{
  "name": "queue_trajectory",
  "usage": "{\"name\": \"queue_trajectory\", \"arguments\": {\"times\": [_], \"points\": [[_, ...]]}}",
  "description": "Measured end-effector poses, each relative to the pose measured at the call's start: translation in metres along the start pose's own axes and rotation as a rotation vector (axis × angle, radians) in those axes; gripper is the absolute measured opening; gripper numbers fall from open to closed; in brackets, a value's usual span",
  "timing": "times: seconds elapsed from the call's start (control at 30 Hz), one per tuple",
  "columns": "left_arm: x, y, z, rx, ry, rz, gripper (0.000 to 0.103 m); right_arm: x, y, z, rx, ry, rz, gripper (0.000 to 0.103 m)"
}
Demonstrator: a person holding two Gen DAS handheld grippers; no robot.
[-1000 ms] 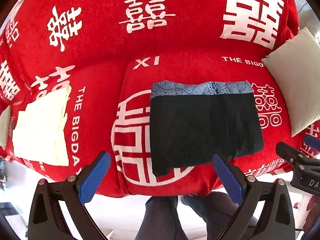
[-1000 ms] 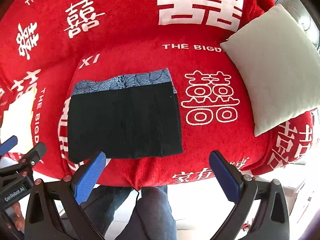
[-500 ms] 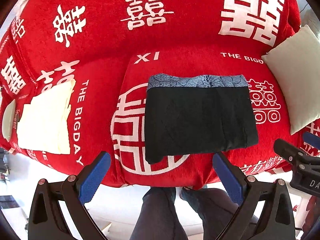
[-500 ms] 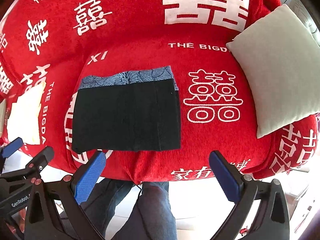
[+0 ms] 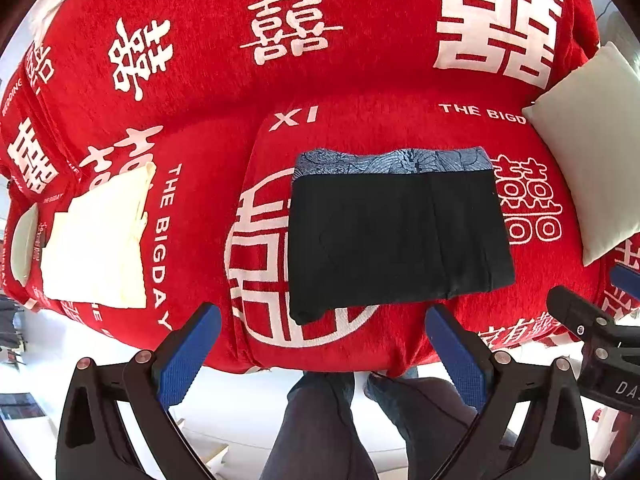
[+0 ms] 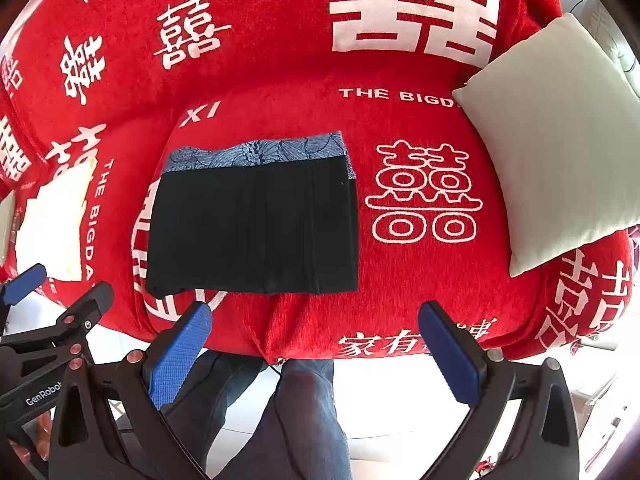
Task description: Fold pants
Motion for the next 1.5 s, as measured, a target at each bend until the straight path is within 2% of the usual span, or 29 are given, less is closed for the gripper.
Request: {"name": "queue_trajectory", "arguments": {"times": [1.5], "points": [[0.0046, 0.004, 0.0027, -0.021, -0.014, 0.014, 0.102, 0.0013, 0.0007, -0.0011, 0.003, -0.004, 0.009, 0.103]]}}
Point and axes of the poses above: each gripper's, at about its wrist camera, not at the fingertips, and x roughly against the way its jaws point, z to its right, y to its underside, the point moved 10 cm from there along -x, roughly the way its jaws point, and after that the axes turned 11 degrees about x, right-handed, at the moved point
